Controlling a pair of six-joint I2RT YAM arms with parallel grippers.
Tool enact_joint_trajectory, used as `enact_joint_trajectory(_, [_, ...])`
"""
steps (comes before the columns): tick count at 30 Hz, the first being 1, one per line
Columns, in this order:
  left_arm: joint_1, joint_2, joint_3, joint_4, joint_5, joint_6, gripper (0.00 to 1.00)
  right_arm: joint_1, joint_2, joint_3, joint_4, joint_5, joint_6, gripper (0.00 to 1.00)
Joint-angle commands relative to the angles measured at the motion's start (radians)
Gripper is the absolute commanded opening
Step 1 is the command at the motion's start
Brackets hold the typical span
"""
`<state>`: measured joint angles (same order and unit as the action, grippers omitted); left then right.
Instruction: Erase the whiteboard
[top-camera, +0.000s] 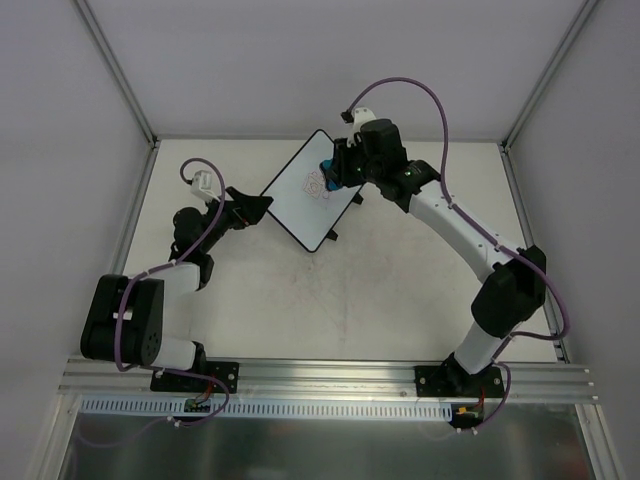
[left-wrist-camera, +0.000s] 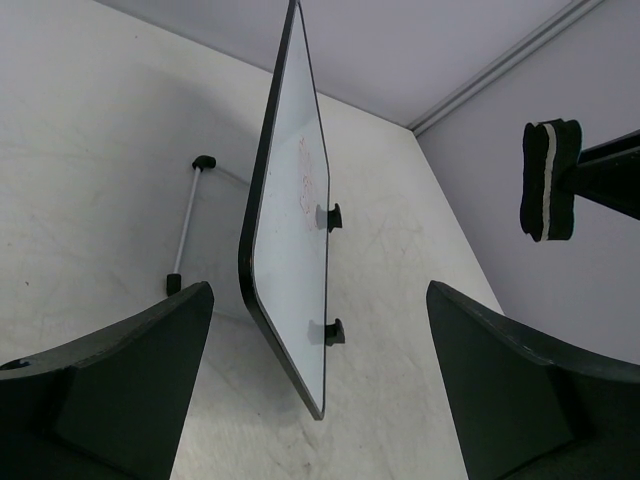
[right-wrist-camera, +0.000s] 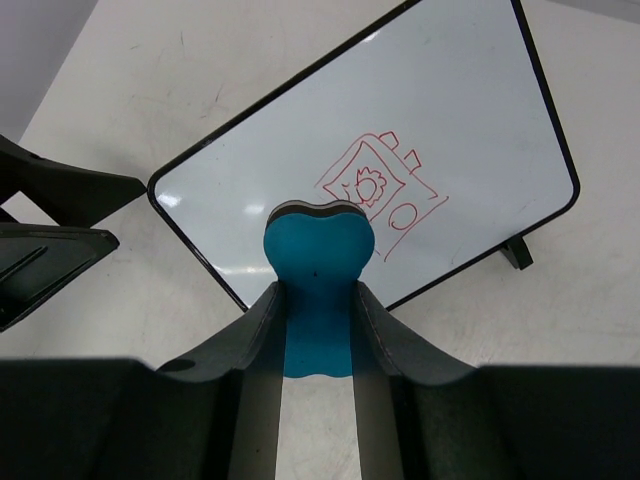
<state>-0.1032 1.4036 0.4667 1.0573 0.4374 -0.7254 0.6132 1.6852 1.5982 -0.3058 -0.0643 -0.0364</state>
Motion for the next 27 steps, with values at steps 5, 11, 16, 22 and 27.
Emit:
enact_joint_trajectory(5, [0.011,0.067,0.075,0.043,0.021,0.014,0.86,-0.001,0.091,0.16,0.042,-0.04,0.01,0.0])
enact_joint_trajectory(11, [0.017,0.13,0.089,0.078,0.029,0.009,0.82,-0.001,0.142,0.169,0.129,-0.017,0.033,0.0])
enact_joint_trajectory(16, [0.028,0.178,0.107,0.118,0.075,-0.014,0.73,-0.003,0.177,0.152,0.224,-0.019,0.084,0.0])
enact_joint_trajectory(22, [0.037,0.213,0.124,0.167,0.116,-0.037,0.67,-0.003,0.235,0.172,0.246,-0.035,0.124,0.0])
enact_joint_trajectory(27, [0.039,0.25,0.156,0.167,0.159,-0.051,0.53,-0.003,0.269,0.171,0.28,-0.031,0.141,0.0])
